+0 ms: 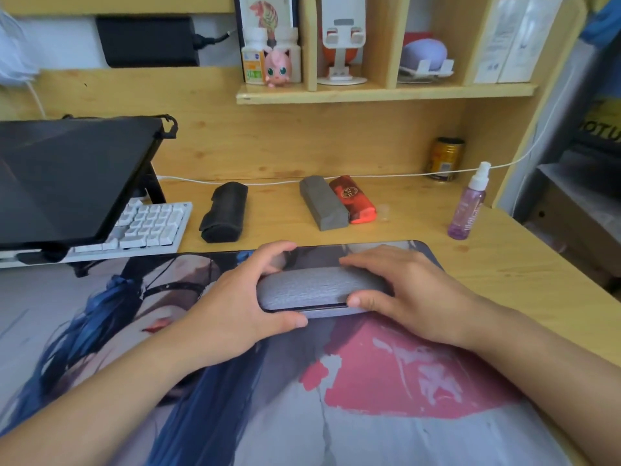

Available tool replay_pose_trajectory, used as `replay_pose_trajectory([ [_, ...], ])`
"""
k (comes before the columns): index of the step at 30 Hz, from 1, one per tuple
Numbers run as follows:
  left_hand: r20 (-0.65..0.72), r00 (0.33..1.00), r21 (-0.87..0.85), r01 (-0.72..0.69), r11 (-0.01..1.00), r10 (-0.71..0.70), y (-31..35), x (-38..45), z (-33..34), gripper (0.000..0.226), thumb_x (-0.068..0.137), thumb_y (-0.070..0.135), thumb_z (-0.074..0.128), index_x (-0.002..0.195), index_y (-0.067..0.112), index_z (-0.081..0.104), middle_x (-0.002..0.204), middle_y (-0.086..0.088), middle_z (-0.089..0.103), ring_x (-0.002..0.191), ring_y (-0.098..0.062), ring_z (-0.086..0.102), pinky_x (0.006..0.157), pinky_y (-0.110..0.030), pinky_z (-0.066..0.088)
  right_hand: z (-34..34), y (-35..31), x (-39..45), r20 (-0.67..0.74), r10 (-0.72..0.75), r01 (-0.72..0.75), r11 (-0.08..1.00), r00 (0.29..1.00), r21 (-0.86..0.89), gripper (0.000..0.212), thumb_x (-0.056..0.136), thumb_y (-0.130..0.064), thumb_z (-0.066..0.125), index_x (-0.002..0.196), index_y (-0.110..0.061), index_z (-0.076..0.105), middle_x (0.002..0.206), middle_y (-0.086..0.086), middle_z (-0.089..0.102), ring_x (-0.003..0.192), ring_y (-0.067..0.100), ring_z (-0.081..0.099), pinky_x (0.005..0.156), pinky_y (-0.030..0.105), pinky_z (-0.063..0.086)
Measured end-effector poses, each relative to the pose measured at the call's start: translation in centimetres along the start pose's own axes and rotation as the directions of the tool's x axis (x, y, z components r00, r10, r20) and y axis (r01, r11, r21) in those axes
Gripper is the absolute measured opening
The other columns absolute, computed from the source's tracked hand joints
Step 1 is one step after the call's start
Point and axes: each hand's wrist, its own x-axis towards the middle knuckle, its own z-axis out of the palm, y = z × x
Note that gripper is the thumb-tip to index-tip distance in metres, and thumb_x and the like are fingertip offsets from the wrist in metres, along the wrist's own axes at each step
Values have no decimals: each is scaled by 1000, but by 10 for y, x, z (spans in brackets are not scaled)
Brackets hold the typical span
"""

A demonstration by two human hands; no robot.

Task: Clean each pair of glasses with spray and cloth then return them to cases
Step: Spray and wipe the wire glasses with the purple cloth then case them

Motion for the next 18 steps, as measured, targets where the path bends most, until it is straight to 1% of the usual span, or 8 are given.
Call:
replay_pose_trajectory([
  [3, 10, 1000, -24, 29, 999, -28, 2, 0, 0, 92, 66, 53, 88, 135, 69, 29, 126, 16, 58, 115, -10, 59, 104, -42, 47, 1, -2, 1, -43, 15, -15, 1000, 999, -3, 55, 95, -59, 48, 137, -25, 57, 131, -10, 64, 121, 1, 52, 100, 14, 35],
  [6, 29, 999, -44, 47, 998, -46, 2, 1, -2, 95, 63, 55, 89, 133, 72, 28, 127, 9, 56, 115, -14, 60, 105, -42, 47, 5, -4, 6, -121, 22, -22, 1000, 992, 7, 43, 99, -51, 44, 125, -23, 63, 114, -8, 70, 105, 5, 59, 91, 20, 42],
  [7, 33, 998, -49, 47, 998, -45, 3, 1, -2, 97, 63, 52, 90, 133, 72, 26, 128, 10, 55, 118, -11, 58, 106, -39, 45, 6, -4, 9, -159, 44, -38, 999, 986, 37, 39, 101, -51, 41, 118, -25, 64, 100, -10, 71, 93, 4, 61, 84, 25, 45],
  [9, 34, 999, -86, 44, 995, -41, 2, 2, -2, 104, 64, 41, 94, 133, 72, 23, 128, 16, 56, 120, 2, 54, 101, -21, 43, 7, -3, 16, -221, 121, -95, 988, 968, 125, 36, 103, -53, 34, 102, -30, 62, 73, -12, 62, 72, 6, 56, 68, 32, 43],
  [11, 34, 999, -149, 44, 988, -39, 1, 3, -1, 112, 65, 29, 95, 140, 66, 20, 124, 25, 60, 113, 18, 54, 87, 0, 39, 7, 0, 23, -205, 190, -149, 968, 960, 201, 45, 99, -59, 29, 94, -26, 58, 71, -5, 58, 71, 10, 53, 70, 39, 44],
  [13, 32, 999, -198, 45, 979, -39, 0, 4, 0, 118, 68, 25, 94, 146, 62, 14, 120, 33, 61, 110, 24, 52, 83, 5, 37, 10, 2, 26, -172, 222, -176, 953, 960, 248, 56, 99, -65, 26, 91, -20, 57, 81, 6, 60, 79, 20, 55, 80, 46, 47],
  [15, 15, 999, -220, 44, 975, -41, 0, 4, 1, 118, 68, 30, 93, 147, 63, 11, 122, 32, 62, 115, 21, 52, 92, -4, 39, 10, 5, 31, -150, 240, -193, 942, 959, 274, 57, 98, -64, 28, 88, -15, 55, 83, 12, 59, 81, 26, 54, 80, 50, 47],
  [18, -41, 997, -194, 63, 979, -72, -5, 8, -1, 115, 63, 50, 91, 141, 73, 10, 138, 17, 56, 130, 1, 51, 111, -32, 40, -2, 4, 50, -64, 229, -204, 940, 971, 272, 45, 105, -47, 36, 82, -11, 50, 73, 0, 47, 70, 13, 45, 73, 44, 44],
])
